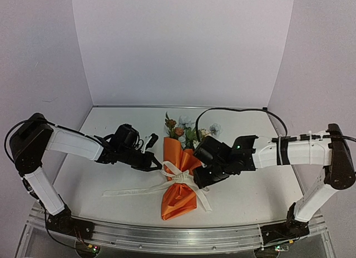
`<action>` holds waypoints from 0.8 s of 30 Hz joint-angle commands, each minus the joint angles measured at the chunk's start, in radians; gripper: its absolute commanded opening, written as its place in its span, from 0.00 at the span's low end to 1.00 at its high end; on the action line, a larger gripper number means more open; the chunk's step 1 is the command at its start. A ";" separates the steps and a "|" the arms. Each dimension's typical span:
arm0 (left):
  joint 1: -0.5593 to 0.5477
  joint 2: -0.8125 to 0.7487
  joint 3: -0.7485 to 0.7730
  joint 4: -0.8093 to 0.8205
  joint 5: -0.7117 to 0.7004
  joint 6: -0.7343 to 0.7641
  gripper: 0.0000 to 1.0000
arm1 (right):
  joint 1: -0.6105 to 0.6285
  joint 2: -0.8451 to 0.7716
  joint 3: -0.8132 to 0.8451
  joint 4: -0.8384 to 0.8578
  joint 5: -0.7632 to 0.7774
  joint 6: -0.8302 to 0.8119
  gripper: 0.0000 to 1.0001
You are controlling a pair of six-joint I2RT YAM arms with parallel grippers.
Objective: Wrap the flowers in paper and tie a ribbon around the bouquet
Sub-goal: Tie the half-tied ribbon around the folded bouquet.
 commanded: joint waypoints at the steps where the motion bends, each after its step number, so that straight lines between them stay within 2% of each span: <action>1: 0.005 -0.017 0.019 0.017 0.022 0.010 0.00 | -0.052 0.062 0.003 0.184 -0.152 -0.101 0.53; 10: 0.005 -0.013 0.028 0.007 0.025 0.011 0.00 | -0.097 0.126 -0.025 0.292 -0.226 -0.118 0.56; 15: 0.005 -0.015 0.030 -0.004 0.014 0.013 0.00 | -0.100 0.145 -0.054 0.329 -0.247 -0.096 0.52; 20: 0.005 -0.016 0.031 -0.013 -0.005 0.006 0.00 | -0.102 0.109 -0.082 0.336 -0.220 -0.064 0.33; 24: 0.005 -0.023 0.026 -0.025 -0.032 -0.007 0.00 | -0.102 0.068 -0.104 0.321 -0.173 -0.033 0.14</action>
